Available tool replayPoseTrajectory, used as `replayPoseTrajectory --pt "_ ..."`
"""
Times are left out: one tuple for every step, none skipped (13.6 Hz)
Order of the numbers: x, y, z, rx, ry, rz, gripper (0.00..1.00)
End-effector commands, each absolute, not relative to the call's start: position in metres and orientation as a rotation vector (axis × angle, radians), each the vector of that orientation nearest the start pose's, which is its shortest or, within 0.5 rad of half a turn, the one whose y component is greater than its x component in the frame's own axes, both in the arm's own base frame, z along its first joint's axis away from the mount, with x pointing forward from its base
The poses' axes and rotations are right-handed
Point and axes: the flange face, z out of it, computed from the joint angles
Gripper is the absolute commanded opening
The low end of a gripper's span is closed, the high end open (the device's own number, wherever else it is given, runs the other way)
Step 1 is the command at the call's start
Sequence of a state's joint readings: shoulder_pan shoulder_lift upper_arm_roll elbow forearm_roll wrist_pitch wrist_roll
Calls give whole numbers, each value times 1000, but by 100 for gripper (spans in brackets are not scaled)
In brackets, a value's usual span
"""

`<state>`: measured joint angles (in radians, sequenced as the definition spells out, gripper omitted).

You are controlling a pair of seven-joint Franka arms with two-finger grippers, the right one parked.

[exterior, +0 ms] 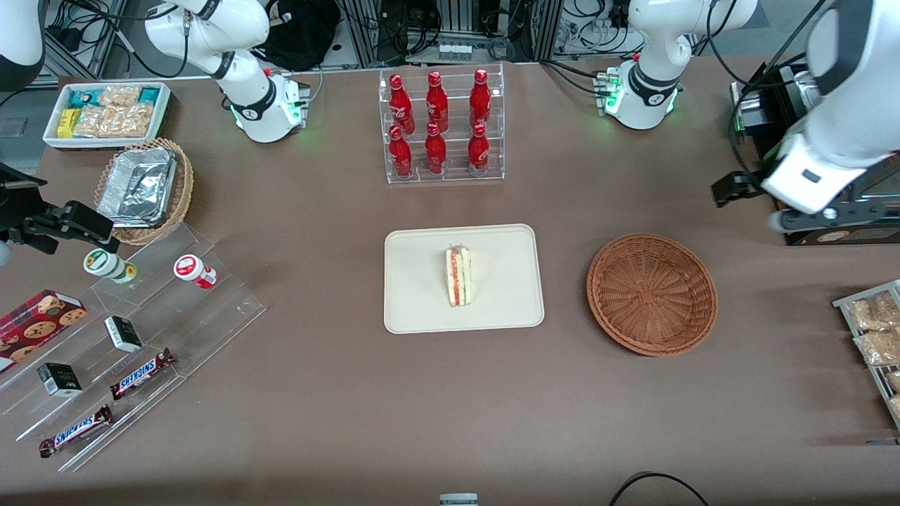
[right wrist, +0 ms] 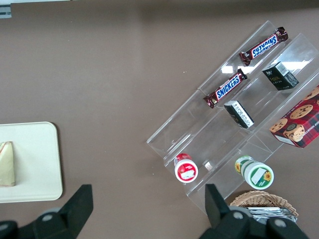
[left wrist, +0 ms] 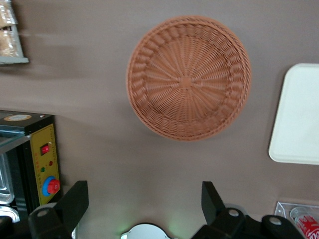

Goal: Place sandwich from basket to tray

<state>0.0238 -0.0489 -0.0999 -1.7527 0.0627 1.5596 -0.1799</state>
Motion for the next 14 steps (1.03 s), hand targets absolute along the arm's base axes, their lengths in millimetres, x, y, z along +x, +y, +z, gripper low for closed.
replayPoseTrajectory --pt "541 -19 576 -3066 -155 185 100" --pt "546 -19 575 -3061 -142 186 100" --pt "550 -25 572 -3058 -95 190 100" --pt "551 -31 575 -3057 -69 180 100" --pt "549 -31 577 -3056 -61 168 100" --pt "546 -31 583 -3057 -34 150 100" --pt "545 -32 587 -3059 -32 136 100" --pt "547 -35 588 -3063 -27 127 100" --pt "548 -40 589 -3064 -20 112 100" --pt "550 -43 589 -3066 -17 102 100" --pt "552 -45 593 -3067 -15 88 100" --pt "553 -46 594 -3067 -15 85 100" --pt "552 -46 598 -3068 -16 76 100" --pt "550 -46 602 -3070 -14 69 100"
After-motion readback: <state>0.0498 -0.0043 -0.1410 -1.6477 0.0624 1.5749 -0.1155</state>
